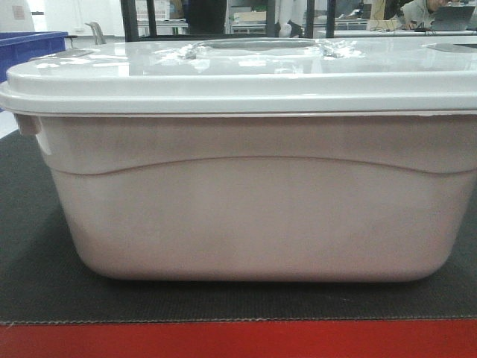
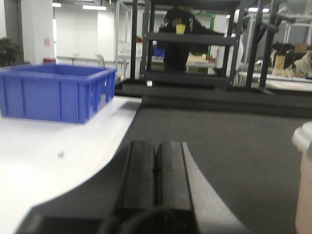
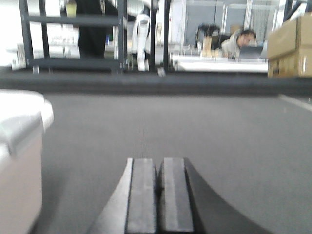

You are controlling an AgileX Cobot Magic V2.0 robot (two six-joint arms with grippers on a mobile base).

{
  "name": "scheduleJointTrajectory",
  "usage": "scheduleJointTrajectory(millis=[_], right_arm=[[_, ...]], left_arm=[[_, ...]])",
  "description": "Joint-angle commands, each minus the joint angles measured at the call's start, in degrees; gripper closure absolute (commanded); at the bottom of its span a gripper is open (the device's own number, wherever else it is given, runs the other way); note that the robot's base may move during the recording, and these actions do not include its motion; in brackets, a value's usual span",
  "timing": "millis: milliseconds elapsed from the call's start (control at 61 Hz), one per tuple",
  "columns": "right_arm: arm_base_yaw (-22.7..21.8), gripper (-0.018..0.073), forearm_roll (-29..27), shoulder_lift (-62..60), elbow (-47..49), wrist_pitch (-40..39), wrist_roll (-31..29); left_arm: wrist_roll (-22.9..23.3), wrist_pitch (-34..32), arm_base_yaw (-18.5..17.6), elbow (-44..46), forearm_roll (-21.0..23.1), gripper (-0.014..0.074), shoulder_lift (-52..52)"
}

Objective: Grab white bin and place on right shelf
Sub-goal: 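Move both grippers down toward the ends of the pink lidded bin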

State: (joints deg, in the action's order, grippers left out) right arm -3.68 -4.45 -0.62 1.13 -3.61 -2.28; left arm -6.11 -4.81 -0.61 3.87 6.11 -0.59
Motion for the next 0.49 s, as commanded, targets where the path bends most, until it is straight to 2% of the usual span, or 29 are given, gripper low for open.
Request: scheduleJointTrajectory(millis=[0, 164, 279, 361, 476], right_arm=[[-0.2, 0.0491, -0.6, 0.8, 7.6, -6.0, -0.2], [-0.2, 0.0491, -0.6, 8.7, 19.2, -3.1, -0.2], [-0.2, 0.0465, -0.6, 16.6, 25.5, -3.0, -0.2], [-0.2, 0.0383, -0.6, 21.7, 29.3, -2.8, -0.2], [-0.2, 0.0187, -1.1, 28.1, 33.4, -1.9, -0.1]], left_arm=[[0.5, -1.2, 0.0, 8.3, -2.6, 0.0722, 2.1], [0.5, 10.6, -0.2, 22.2, -3.8, 0.0717, 9.8], [0.5, 16.6, -1.0, 29.7, -3.3, 0.0652, 17.0], [0.5, 19.0, -1.6, 33.6, -1.3, 0.0571, 21.8], [0.5, 21.8, -2.2, 37.4, 4.3, 0.0398, 28.2]])
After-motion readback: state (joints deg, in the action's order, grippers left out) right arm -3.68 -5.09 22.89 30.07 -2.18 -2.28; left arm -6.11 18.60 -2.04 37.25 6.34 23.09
